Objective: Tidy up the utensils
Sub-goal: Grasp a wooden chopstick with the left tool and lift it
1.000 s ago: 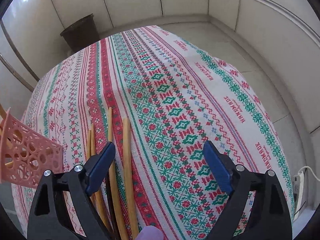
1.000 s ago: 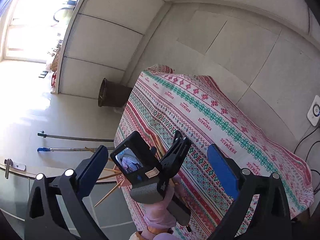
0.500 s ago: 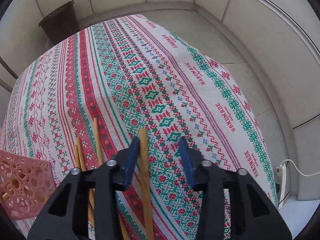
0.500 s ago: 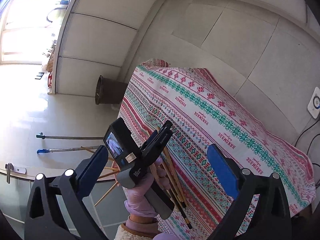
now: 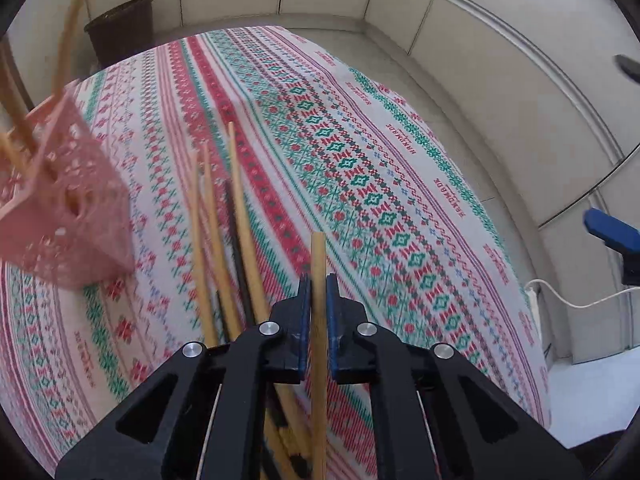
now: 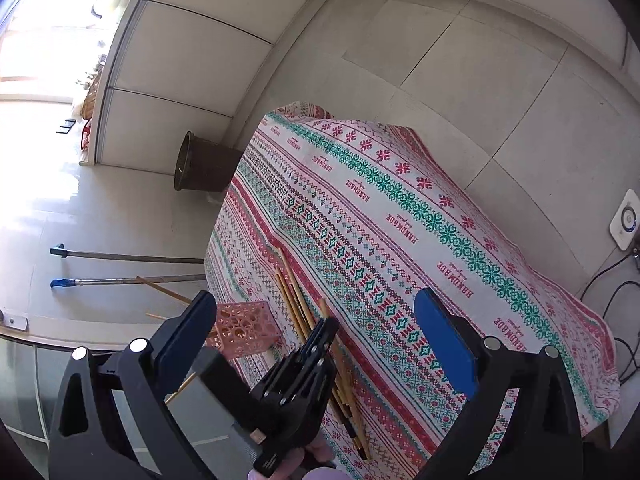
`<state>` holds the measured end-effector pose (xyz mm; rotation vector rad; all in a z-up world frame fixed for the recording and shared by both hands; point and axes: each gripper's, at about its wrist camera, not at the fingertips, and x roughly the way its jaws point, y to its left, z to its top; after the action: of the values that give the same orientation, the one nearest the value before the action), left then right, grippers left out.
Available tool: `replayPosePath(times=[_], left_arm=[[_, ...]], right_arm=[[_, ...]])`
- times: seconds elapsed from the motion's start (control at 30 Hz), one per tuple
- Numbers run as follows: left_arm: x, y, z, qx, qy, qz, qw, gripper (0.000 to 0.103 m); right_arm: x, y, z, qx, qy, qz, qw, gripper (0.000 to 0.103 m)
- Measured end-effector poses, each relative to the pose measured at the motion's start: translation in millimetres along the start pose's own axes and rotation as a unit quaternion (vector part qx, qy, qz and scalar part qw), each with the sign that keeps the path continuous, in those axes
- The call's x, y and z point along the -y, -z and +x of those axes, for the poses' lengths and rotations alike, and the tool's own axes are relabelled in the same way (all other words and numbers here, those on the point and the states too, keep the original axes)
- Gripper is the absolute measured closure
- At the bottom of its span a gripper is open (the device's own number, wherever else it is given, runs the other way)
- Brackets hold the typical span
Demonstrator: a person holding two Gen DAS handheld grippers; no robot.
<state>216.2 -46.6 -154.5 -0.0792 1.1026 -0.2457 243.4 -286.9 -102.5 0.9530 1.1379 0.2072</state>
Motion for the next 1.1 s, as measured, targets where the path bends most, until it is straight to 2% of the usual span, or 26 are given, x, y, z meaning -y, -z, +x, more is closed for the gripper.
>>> replayPosePath(times=[0.07,0.27,0.37,0.47,0.63,0.67,0.73,0.77,0.8,0.87,1.0,1.1], left_arm=[[-11,12,-30,0.016,0.024,-0.008,0.9996,0.096],[-34,33,-117,0.087,0.046,-0.009,0.9951,0.096],[-41,41,-149,0.116,0.059,-0.008,0.9914,0.096],[-48,48,-176,0.143,0.082,-0.004,0.9863,0.096],[-57,51,-221,0.203,0.112,0.017,0.9726,0.096],[-58,51,-229,0.215,0.119,0.022,0.9692,0.096],[-60,51,-238,0.229,0.128,0.030,0.9645,0.096],[-60,52,-243,0.235,0.130,0.035,0.9625,0.096],[-61,53,-246,0.240,0.130,0.038,0.9612,0.096],[-64,55,-253,0.249,0.139,0.041,0.9576,0.096],[-71,56,-264,0.265,0.155,0.037,0.9509,0.096],[-74,56,-266,0.266,0.153,0.033,0.9511,0.096]], right_arm=[[-5,3,8,-0.003,0.009,-0.011,1.000,0.007],[-23,19,55,-0.022,0.064,-0.051,0.996,0.007],[-35,29,81,-0.038,0.074,-0.067,0.994,0.007],[-52,37,100,-0.033,0.083,-0.095,0.991,0.007],[-77,38,126,-0.013,0.107,-0.141,0.984,0.008],[-81,37,133,-0.012,0.112,-0.146,0.983,0.010],[-87,35,147,-0.013,0.129,-0.161,0.978,0.023],[-90,36,154,-0.014,0.138,-0.171,0.976,0.036],[-92,35,161,-0.015,0.148,-0.183,0.972,0.042],[-95,32,174,-0.015,0.165,-0.205,0.965,0.051],[-97,27,191,-0.006,0.170,-0.223,0.960,0.052],[-94,27,201,-0.012,0.168,-0.225,0.960,0.052]])
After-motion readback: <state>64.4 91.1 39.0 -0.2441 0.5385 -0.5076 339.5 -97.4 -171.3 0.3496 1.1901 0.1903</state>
